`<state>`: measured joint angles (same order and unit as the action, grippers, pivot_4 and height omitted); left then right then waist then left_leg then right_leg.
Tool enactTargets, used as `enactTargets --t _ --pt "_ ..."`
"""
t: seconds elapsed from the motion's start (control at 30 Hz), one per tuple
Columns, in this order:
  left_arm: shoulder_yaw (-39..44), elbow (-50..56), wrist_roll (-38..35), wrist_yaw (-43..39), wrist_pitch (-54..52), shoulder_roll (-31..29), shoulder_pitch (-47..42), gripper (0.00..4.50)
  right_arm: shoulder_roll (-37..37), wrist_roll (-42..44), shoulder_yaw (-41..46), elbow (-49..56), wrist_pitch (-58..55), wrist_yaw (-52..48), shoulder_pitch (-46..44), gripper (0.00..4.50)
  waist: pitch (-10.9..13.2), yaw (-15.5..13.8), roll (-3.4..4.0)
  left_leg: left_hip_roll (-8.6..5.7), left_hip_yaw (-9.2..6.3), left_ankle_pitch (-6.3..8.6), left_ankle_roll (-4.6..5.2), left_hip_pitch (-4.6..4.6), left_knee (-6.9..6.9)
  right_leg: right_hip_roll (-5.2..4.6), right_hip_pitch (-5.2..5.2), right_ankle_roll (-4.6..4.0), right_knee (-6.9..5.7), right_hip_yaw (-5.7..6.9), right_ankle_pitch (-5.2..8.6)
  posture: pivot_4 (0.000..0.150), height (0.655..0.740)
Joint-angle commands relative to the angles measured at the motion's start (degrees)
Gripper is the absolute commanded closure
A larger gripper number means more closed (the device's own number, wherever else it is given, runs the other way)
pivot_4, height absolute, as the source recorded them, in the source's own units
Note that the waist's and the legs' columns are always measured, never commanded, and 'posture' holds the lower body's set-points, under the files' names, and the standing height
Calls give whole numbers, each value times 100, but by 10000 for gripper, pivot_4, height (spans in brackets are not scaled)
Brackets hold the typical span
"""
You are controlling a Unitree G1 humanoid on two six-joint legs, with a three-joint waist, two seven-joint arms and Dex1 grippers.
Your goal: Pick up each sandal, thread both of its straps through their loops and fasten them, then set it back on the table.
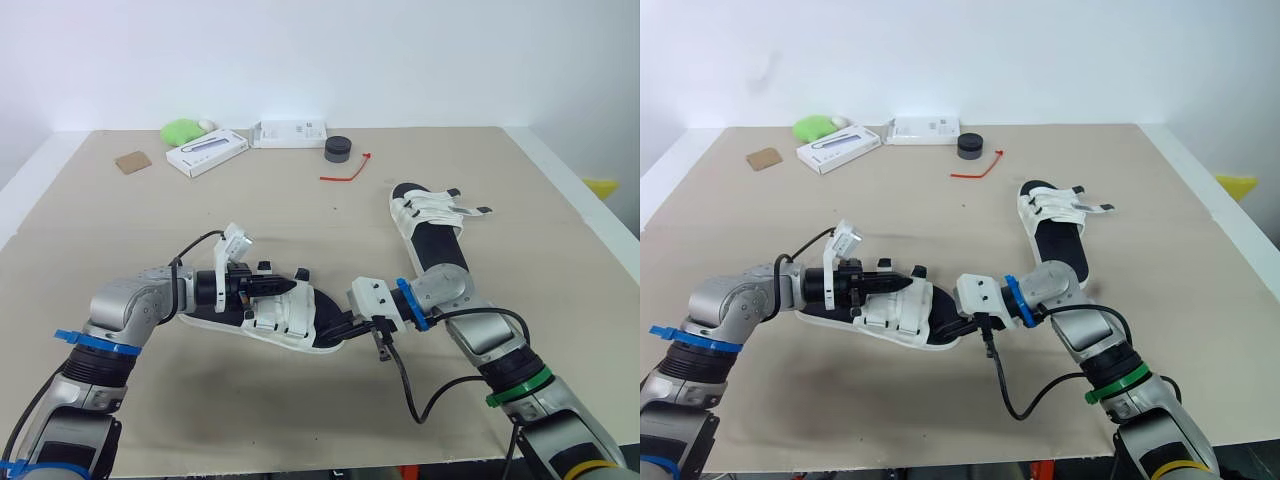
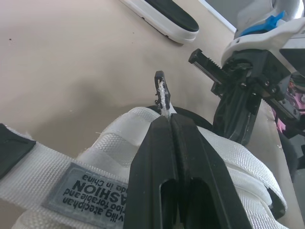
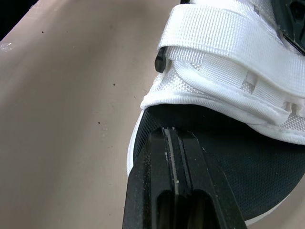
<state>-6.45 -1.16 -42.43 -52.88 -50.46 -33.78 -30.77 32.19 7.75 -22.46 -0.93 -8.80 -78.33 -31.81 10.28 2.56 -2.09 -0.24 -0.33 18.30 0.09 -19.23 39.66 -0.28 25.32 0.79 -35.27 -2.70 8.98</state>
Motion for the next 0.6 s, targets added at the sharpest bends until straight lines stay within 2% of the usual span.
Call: enactTargets --t 0.03,0.13,0.17,0.23,0.27,0.47,0.6 --pt "90 -167 354 142 44 -75 -18 44319 47 -35 -53 44 0 -32 27 45000 0 1 0 0 0 0 0 0 0 0 0 0 0 0 -1 1500 7400" --pt "74 -128 432 51 145 -92 -23 44319 43 -35 -53 36 4 -36 17 45000 0 2 0 0 2 -2 -1 2 0 2 0 -2 0 -1 -4 1500 7400" --pt "71 -87 467 -20 241 -111 -14 39237 45 -36 -51 28 7 -39 14 45000 0 2 0 0 2 -3 -3 2 0 2 -1 -3 0 -1 -5 1500 7400" --pt "108 -63 527 -124 429 -130 -13 33518 49 -36 -44 14 10 -42 9 45000 0 2 0 -1 1 -5 -4 2 0 5 -1 -4 0 -1 -7 1500 7400" --pt "125 -77 547 -146 479 -131 -19 28088 51 -35 -42 14 8 -43 9 45000 0 2 0 -1 1 -7 -6 2 0 5 -1 -5 0 -1 -9 1500 7400" --pt "223 -506 1005 -469 1266 -248 -259 4042 43 -36 -46 3 7 -49 7 45000 0 1 0 0 2 -10 -10 0 -1 10 1 -8 1 1 -11 1500 7400" --pt "356 -457 1115 -759 1781 -248 -452 4042 24 -41 -47 -45 22 -55 -32 45000 0 2 0 0 2 -9 -11 -6 -1 7 3 -7 8 2 -11 1500 7400"
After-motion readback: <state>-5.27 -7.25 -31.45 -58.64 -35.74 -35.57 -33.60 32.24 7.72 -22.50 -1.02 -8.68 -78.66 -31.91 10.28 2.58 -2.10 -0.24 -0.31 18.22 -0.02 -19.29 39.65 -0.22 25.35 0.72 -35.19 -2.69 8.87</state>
